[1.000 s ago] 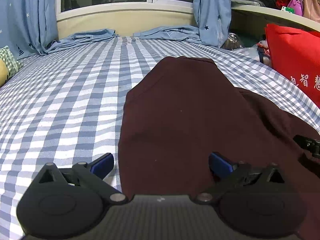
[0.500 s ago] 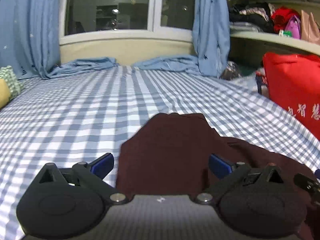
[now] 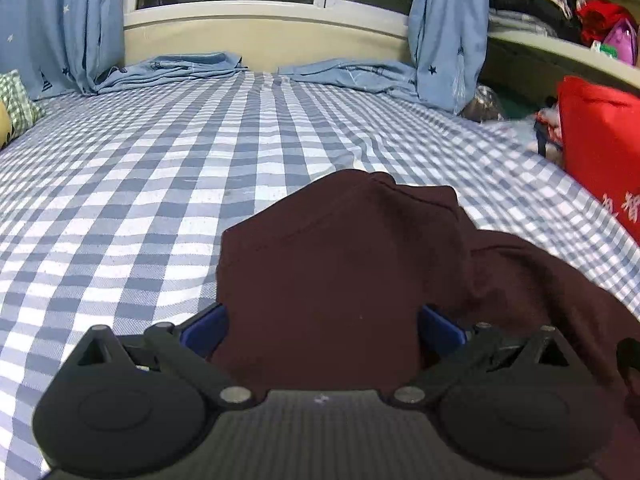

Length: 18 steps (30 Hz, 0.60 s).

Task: Fold small clothes

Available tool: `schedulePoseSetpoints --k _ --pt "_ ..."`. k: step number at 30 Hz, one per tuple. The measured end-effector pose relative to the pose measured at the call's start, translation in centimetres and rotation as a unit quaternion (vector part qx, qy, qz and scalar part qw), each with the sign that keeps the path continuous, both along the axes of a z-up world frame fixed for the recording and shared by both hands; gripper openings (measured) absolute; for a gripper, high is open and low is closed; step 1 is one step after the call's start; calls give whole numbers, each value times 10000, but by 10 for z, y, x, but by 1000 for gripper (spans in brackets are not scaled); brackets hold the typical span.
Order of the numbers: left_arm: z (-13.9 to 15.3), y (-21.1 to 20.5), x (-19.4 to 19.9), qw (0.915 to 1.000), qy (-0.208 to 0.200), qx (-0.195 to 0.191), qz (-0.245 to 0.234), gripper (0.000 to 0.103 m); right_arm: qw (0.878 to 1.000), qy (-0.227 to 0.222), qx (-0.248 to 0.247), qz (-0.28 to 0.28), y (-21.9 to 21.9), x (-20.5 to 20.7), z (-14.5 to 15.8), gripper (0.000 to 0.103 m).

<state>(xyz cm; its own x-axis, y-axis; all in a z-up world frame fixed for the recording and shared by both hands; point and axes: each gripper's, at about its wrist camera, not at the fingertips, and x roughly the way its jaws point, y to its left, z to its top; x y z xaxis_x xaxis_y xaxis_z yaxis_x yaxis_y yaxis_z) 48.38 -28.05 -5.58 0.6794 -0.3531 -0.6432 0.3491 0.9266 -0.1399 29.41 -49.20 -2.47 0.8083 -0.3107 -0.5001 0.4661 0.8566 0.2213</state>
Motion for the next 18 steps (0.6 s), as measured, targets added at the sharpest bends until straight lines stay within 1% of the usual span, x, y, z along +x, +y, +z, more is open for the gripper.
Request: schedulePoseSetpoints --k 1,4,5,7,10,12,15,18 --pt "2 4 -2 10000 37 -25 51 103 9999 -160 -16 -21 1 -6 1 102" --pt "7 20 -17 9997 146 -70 178 102 9969 -783 -21 18 2 -27 5 102" --pt "8 26 -23 9996 191 -57 224 102 9959 -897 26 67 1 -32 7 102" --pt "10 38 -37 9992 259 -62 314 102 9961 -876 53 94 3 -43 15 102" --pt "12 57 -58 9987 285 -129 413 102 9958 -898 -154 20 16 -66 24 102" --pt "13 70 -75 9985 298 -159 435 102 9962 -863 -75 95 25 -83 26 102" --pt "9 84 -99 9983 300 -206 459 102 9953 -941 213 34 43 -112 18 102" --pt "2 95 -125 9984 224 -312 422 102 9975 -664 194 -172 59 -127 6 102"
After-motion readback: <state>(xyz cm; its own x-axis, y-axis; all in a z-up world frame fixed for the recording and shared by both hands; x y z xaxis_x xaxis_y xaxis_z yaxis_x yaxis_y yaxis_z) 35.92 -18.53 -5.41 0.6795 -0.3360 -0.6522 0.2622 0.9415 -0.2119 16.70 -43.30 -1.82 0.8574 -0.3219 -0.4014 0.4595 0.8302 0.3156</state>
